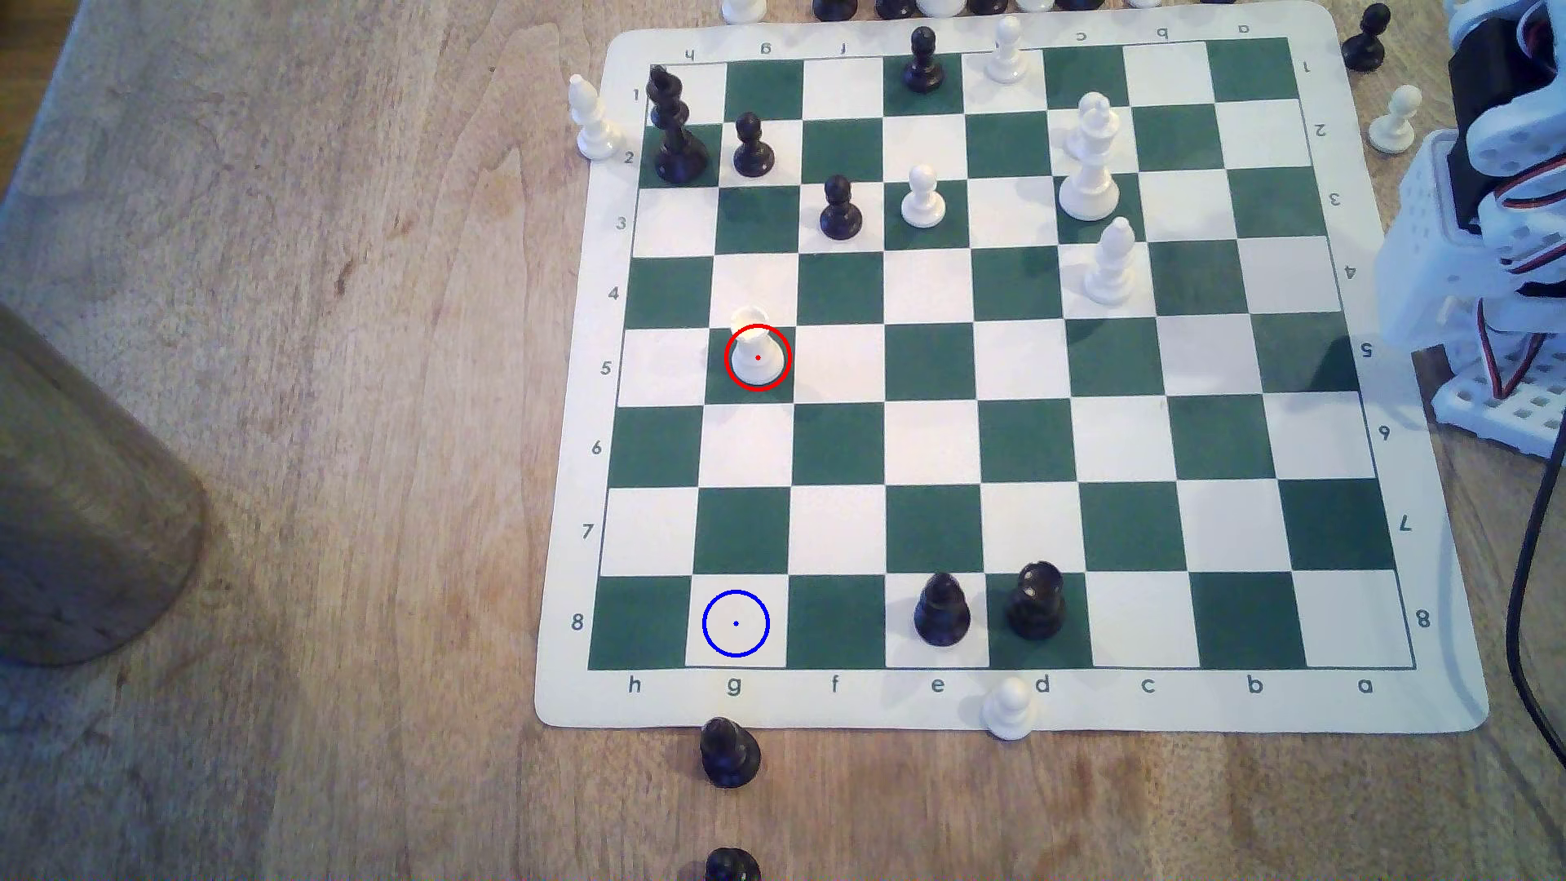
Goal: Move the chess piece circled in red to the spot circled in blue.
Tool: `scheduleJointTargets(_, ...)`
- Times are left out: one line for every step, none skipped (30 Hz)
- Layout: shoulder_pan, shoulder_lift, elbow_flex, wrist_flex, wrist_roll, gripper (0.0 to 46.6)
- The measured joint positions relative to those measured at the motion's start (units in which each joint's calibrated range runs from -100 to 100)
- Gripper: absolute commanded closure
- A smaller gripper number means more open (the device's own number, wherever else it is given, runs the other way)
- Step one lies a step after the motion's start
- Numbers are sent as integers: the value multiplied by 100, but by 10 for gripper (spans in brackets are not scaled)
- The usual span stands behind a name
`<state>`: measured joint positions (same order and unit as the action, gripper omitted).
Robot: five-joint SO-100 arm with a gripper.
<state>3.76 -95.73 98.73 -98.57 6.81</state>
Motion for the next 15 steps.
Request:
scheduleJointTargets(0, 0, 0, 0, 0, 464)
scheduleJointTargets(0, 0, 0, 8, 0, 464)
scheduleJointTargets(7, 8, 0, 40, 0, 464)
scheduleJointTargets(52, 8, 0, 135, 0, 464)
scheduleJointTargets(74, 8, 0, 223, 20, 464)
scheduleJointTargets(88, 8, 0, 311, 20, 464)
scheduleJointTargets(96, 8, 0, 406, 20, 464)
scheduleJointTargets(96, 8, 0, 534, 20, 464)
scheduleJointTargets(96, 8, 0, 765, 20, 464)
scheduleJointTargets(29, -8, 0, 1243, 20, 464)
scheduleJointTargets(0, 8, 0, 1538, 20, 464)
scheduleJointTargets(-37, 8, -9, 1992, 20, 464)
scheduleJointTargets(-44, 17, -63, 2343, 20, 464)
scheduleJointTargets(-52, 17, -108, 2669, 20, 464)
scheduleJointTargets(-66, 17, -217, 3171, 20, 464)
